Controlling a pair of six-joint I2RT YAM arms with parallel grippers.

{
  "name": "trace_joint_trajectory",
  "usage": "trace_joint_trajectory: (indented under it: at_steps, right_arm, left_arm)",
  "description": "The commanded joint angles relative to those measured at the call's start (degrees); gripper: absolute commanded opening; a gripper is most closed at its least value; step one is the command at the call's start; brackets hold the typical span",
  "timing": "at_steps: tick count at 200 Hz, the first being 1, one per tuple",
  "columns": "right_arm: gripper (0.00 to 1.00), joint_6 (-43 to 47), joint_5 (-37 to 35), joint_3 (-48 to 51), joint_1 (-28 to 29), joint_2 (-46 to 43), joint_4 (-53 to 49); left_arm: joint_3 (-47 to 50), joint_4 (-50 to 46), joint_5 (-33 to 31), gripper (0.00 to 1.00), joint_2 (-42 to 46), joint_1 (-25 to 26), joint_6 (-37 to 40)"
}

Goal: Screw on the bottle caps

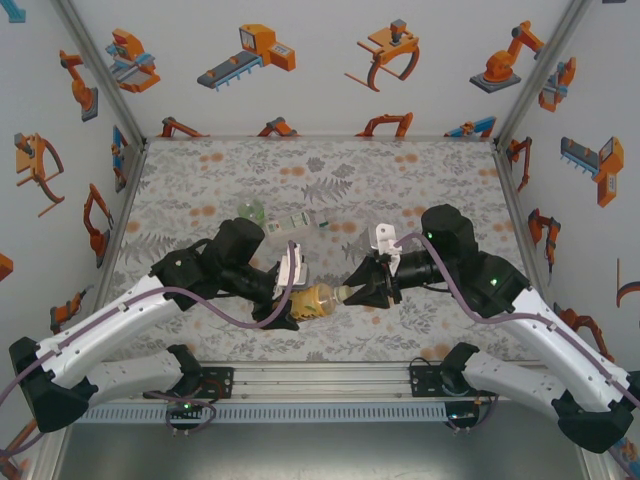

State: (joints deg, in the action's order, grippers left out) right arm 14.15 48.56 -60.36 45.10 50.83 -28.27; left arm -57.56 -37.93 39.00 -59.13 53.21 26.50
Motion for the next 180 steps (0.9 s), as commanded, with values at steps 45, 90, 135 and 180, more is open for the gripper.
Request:
trace_joint_trajectory:
  at_steps: [45,90,135,180]
  right_arm:
    - [0.00,-8.23,-3.53,1.49,0.68,-0.41,2.40]
    - [0.00,-20.30,-10.40,2.96,0.69,-1.15,4.64]
    - [0.00,-36.60,-14.00,3.50,0.69,-0.20,7.35]
    - [0.00,-53.66,-19.71,4.36,0.69,-1.07,8.49]
  left_arm:
    - [-2.79,4.37,1.33,0.00,0.61,0.31,1.52]
    - [-2.64,5.26,-0.15,0.00,0.94,0.31,1.72]
    - [-2.09,6.53,-1.38,0.00,1.60,0.31,1.97]
    - [-0.63,9.62,-3.85,0.00,3.21,0.31,1.88]
